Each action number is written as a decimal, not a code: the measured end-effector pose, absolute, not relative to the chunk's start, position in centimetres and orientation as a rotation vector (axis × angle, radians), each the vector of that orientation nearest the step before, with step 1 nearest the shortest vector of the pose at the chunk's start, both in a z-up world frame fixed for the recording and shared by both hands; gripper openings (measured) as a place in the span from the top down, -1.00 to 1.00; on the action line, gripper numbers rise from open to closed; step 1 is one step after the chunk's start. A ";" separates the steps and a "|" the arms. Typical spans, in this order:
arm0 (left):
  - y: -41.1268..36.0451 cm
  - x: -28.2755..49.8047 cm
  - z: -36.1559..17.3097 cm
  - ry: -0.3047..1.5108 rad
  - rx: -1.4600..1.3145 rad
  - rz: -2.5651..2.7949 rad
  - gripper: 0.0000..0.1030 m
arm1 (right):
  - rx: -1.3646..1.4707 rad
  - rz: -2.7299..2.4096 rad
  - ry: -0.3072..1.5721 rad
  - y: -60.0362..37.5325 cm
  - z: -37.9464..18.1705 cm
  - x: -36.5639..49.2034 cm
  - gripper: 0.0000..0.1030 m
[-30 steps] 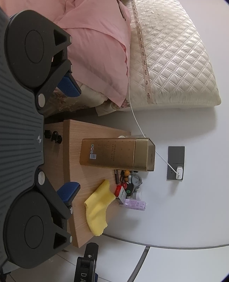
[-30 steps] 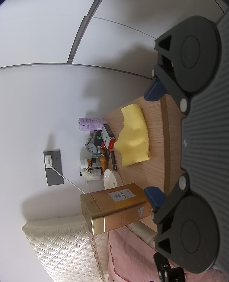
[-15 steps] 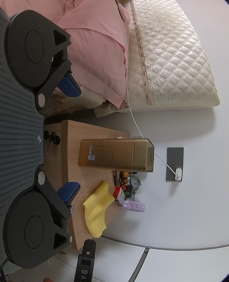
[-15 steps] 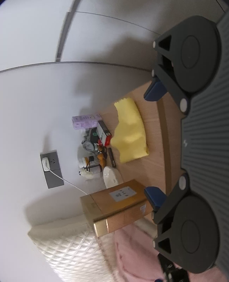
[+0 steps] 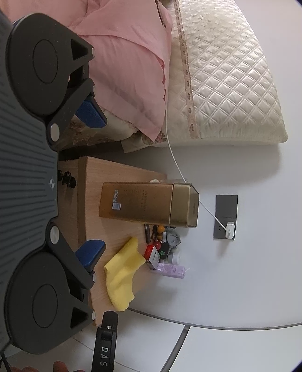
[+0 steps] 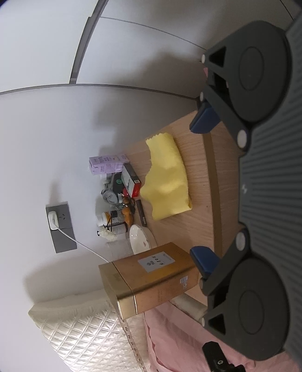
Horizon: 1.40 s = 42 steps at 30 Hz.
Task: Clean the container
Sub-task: 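Move both tools toward the nightstand with the gold tin and yellow cloth, then close the left gripper on the gold tin while the right gripper grasps the yellow cloth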
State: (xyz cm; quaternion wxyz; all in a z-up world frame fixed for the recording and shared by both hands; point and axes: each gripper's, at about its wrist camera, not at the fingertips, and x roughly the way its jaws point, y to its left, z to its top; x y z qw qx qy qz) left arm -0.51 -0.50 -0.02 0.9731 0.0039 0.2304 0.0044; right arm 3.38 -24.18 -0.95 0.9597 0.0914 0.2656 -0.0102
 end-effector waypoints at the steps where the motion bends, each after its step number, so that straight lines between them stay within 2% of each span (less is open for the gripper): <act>1: -0.4 -0.5 0.0 0.465 0.006 0.011 -0.99 | 0.182 -0.021 0.538 -24.1 -0.8 3.4 -1.00; 14: -0.4 -0.7 0.0 0.436 -0.001 -0.010 -0.99 | 0.187 -0.004 0.532 -24.3 -1.3 3.7 -1.00; 26: -0.5 -0.8 -0.1 0.325 -0.013 0.045 -1.00 | 0.178 0.015 0.482 -24.5 -1.6 5.1 -1.00; 37: -1.4 2.4 -2.4 0.378 0.001 -0.075 -1.00 | 0.202 0.025 0.422 -25.8 -2.3 7.4 -1.00; 42: -1.8 5.6 -3.8 0.417 0.020 -0.128 -1.00 | 0.139 0.029 0.453 -25.7 -3.9 9.1 -1.00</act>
